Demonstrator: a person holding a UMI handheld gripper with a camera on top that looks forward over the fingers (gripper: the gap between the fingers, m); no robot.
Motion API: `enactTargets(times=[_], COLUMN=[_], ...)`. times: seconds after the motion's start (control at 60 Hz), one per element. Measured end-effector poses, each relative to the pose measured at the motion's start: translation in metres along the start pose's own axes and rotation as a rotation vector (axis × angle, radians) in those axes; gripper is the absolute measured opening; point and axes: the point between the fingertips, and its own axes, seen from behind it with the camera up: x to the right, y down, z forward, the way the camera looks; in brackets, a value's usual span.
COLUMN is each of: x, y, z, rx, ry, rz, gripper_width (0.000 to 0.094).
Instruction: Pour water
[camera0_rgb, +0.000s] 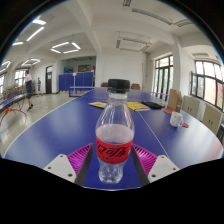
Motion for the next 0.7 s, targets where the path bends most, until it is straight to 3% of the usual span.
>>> enactTargets(times=[0.1,0.3,0.517,0.7], x=[0.006,0.017,0.021,0.043], y=[-0.001,-0.002,-0.019,-0.131], z=[0.009,0.014,0.007,-0.001], rx=[0.023,0.047,0.052,0.187], ry=[0.019,0.028,-0.045,-0.249], rz=[-0.017,0.029,0.060,0.227], gripper_width=[0.0535,0.0320,0.0293,0.0293])
